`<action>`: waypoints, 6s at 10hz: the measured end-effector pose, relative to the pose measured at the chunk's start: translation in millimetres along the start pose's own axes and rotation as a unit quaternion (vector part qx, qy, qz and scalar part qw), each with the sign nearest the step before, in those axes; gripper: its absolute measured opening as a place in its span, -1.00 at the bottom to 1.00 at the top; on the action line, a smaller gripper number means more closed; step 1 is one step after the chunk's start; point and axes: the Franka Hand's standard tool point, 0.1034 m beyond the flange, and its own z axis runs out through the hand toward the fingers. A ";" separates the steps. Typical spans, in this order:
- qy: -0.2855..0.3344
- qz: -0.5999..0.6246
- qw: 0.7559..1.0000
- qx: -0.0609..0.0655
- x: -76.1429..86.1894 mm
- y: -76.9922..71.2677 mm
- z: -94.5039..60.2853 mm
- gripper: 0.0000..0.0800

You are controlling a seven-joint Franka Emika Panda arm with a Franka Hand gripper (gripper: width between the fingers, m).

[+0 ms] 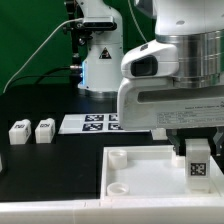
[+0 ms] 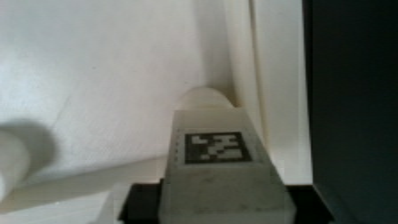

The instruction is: Assemble one leg

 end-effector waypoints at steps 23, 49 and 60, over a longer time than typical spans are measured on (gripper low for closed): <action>-0.003 0.122 0.992 0.013 -2.2 1.1 1.6 -0.27; 0.016 0.113 0.993 0.009 -10.7 -11.2 6.2 0.10; -0.026 0.672 0.739 0.045 -4.7 -8.9 9.9 0.02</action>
Offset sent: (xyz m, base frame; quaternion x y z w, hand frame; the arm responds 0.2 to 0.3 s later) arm 0.0085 0.0172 0.0020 0.0708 -0.0687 0.1768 0.9793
